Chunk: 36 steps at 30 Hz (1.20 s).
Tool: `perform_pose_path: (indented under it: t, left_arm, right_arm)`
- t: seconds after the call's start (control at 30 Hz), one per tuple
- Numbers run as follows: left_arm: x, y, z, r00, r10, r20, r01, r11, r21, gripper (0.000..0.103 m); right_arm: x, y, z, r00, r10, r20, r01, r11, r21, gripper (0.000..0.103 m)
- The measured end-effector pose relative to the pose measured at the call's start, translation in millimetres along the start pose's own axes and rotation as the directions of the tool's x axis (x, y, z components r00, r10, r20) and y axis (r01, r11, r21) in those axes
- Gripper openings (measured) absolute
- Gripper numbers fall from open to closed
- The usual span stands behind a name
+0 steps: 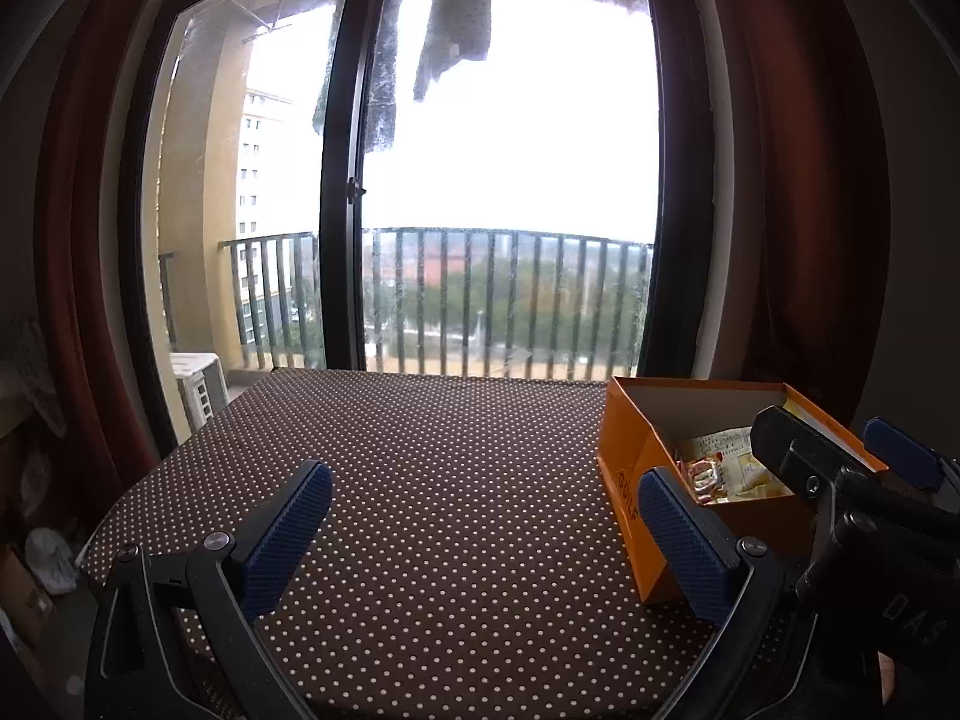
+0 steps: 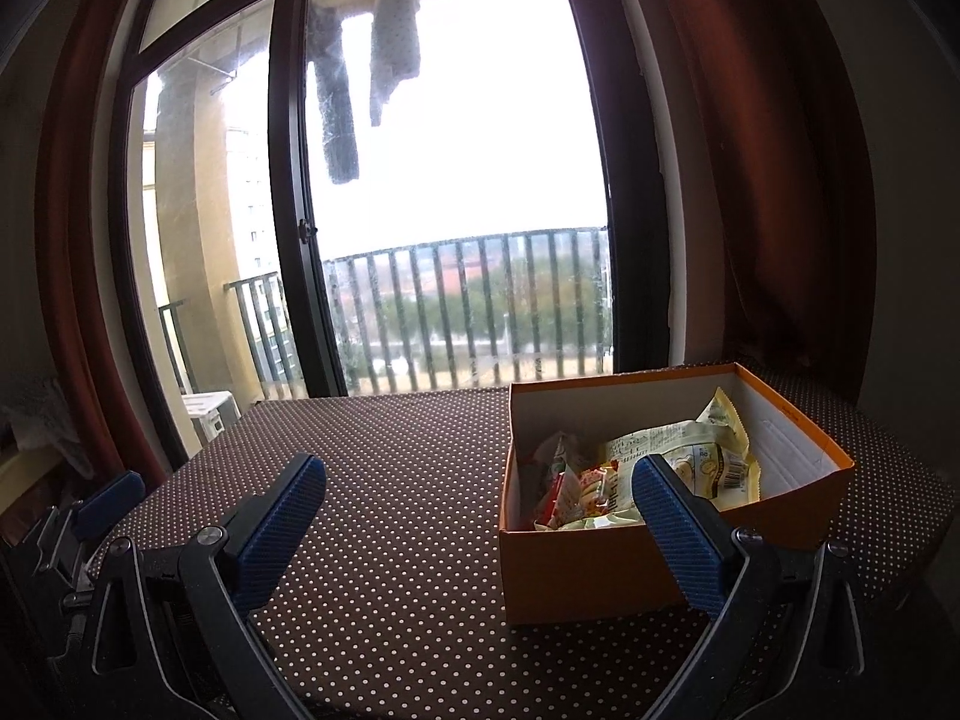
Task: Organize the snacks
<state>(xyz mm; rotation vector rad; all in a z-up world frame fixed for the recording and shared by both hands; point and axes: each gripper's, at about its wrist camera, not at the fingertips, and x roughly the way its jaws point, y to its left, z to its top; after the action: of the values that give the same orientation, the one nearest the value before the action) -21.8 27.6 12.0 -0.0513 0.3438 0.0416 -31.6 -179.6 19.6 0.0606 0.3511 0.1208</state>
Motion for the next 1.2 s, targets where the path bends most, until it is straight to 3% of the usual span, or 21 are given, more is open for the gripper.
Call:
perform_pose_path:
  t: [1.2]
  left_arm:
    - [1.3, -2.3, -4.7, 1.000, 0.020, -0.016, -0.020, 1.000, 0.012, 0.102]
  right_arm:
    - [8.2, -2.0, -5.1, 1.000, 0.009, -0.023, -0.008, 1.000, 0.030, 0.103]
